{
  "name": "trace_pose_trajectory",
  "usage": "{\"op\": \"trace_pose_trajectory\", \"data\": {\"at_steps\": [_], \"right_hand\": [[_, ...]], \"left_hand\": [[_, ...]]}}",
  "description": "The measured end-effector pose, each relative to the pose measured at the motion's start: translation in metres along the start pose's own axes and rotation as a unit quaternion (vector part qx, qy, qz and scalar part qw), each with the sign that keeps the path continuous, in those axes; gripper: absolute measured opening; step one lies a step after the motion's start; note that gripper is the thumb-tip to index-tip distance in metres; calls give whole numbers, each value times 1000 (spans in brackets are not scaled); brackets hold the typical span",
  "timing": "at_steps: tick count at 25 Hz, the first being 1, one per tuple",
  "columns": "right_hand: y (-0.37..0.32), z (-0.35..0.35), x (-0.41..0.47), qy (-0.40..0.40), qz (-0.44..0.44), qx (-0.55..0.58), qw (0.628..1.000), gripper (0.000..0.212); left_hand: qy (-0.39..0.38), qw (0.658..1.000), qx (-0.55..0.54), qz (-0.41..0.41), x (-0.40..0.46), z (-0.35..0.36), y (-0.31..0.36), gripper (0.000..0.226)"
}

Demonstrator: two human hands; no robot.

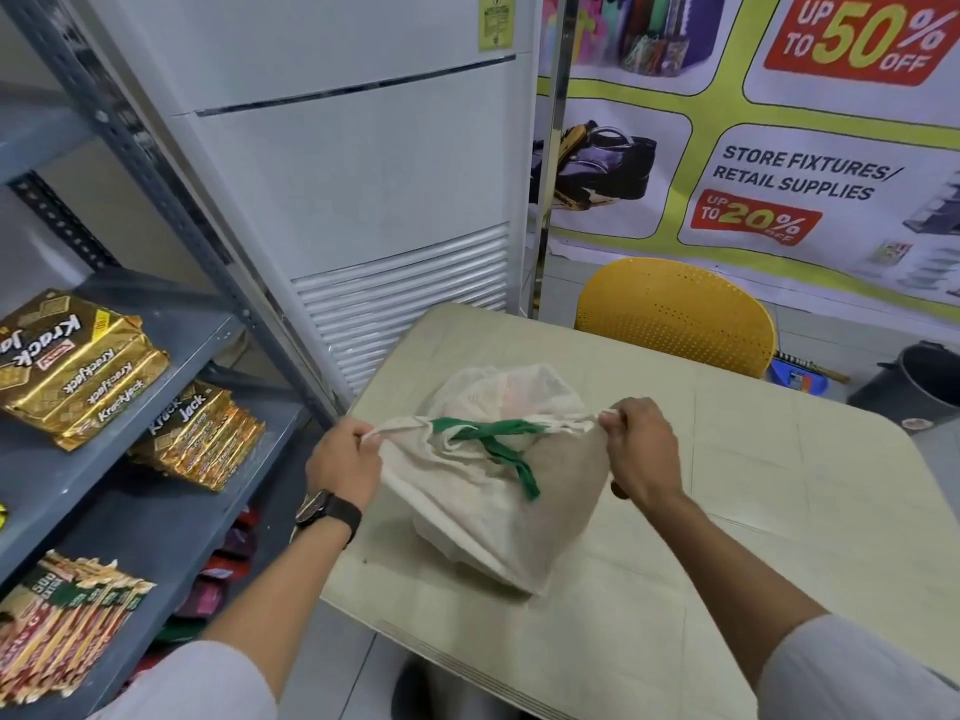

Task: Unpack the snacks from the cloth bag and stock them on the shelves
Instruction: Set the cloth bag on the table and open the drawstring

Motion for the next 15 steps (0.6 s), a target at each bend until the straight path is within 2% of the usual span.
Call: {"op": "trace_pose_trajectory", "data": {"at_steps": [3, 5, 6, 8, 9, 10, 11, 12, 13, 14, 15], "right_hand": [[13, -2, -1, -55, -42, 41, 997, 13], [3, 8, -9, -101, -46, 82, 990, 17], [-6, 13, -13, -126, -44, 91, 987, 26], [-23, 26, -21, -194, -58, 46, 978, 63], [-30, 34, -24, -227, -75, -24, 971, 85], [-35, 42, -27, -248, -95, -113, 957, 97], [-39, 48, -30, -252, -117, -198, 940, 93], [-41, 52, -31, -236, -134, -258, 927, 73], [-43, 51, -30, -205, -150, -276, 927, 45], [-43, 48, -28, -168, -145, -249, 943, 24], [-41, 42, -27, -136, -128, -195, 963, 16]], "left_hand": [[-77, 996, -29, 15, -5, -4, -16, 14], [-119, 988, -100, 22, -14, 2, -3, 28], [-134, 981, -135, 24, -20, 6, 8, 35], [-177, 974, -137, 37, -31, 18, 33, 51], [-202, 975, -75, 52, -35, 24, 43, 64], [-222, 973, 18, 65, -38, 30, 49, 76], [-239, 963, 103, 74, -39, 35, 52, 81], [-248, 954, 153, 75, -38, 37, 52, 74], [-250, 952, 162, 73, -36, 35, 50, 59], [-245, 958, 135, 68, -34, 30, 47, 42], [-231, 968, 79, 55, -31, 22, 44, 33]]}}
Point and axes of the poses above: each hand's wrist, its own x-axis towards the middle knuckle, its own z-axis out of the palm, y = z × x, the point moved 3 cm from there along x, towards the middle knuckle
